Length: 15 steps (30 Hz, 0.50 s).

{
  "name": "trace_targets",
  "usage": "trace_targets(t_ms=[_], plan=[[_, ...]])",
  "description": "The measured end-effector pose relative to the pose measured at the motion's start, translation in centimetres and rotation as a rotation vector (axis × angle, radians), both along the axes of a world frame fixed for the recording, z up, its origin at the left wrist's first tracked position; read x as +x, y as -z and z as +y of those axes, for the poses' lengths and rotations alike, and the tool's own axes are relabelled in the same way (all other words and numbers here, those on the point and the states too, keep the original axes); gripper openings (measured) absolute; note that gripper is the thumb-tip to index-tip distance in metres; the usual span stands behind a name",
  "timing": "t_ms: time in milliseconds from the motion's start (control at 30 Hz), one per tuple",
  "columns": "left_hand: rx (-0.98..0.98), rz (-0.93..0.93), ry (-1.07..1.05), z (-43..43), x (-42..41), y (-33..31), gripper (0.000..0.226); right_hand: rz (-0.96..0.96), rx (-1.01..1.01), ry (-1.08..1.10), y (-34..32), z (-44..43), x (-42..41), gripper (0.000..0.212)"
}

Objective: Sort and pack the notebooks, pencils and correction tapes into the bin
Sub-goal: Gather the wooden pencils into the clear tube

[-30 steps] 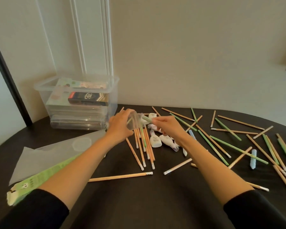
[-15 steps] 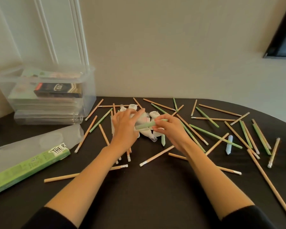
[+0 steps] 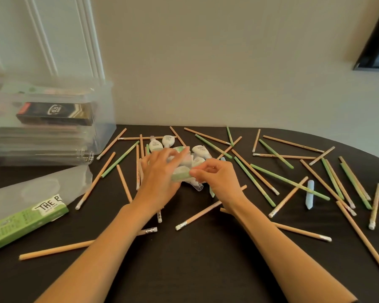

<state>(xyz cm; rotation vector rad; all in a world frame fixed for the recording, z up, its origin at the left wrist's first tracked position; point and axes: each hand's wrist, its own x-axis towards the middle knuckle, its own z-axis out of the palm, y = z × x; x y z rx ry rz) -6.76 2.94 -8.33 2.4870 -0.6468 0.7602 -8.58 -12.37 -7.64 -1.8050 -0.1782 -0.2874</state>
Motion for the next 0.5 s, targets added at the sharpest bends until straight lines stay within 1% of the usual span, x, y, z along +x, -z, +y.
trace_targets(t_ms=[67,133,200,333,433,500], plan=[[0.016,-0.014,-0.017,0.0,0.0,0.0,0.066,-0.009,-0.020,-0.001,0.3,0.2,0.0,0.023],[0.012,-0.007,-0.083,0.1,0.0,-0.1,0.069,0.012,0.061,0.004,0.3,0.3,-0.3,0.028],[0.007,0.011,-0.136,0.1,-0.1,-0.2,0.071,0.046,0.104,-0.008,0.1,0.4,-0.5,0.026],[0.014,0.018,-0.139,-0.1,-0.4,-0.4,0.072,0.113,0.193,-0.092,-0.4,0.5,-0.7,0.026],[-0.002,0.004,-0.145,-0.4,-0.6,-0.6,0.072,0.068,0.194,-0.094,-0.9,0.1,-1.0,0.025],[0.031,-0.007,-0.131,-0.4,-0.7,-0.5,0.071,0.132,0.155,-0.116,-0.9,0.1,-1.2,0.026]])
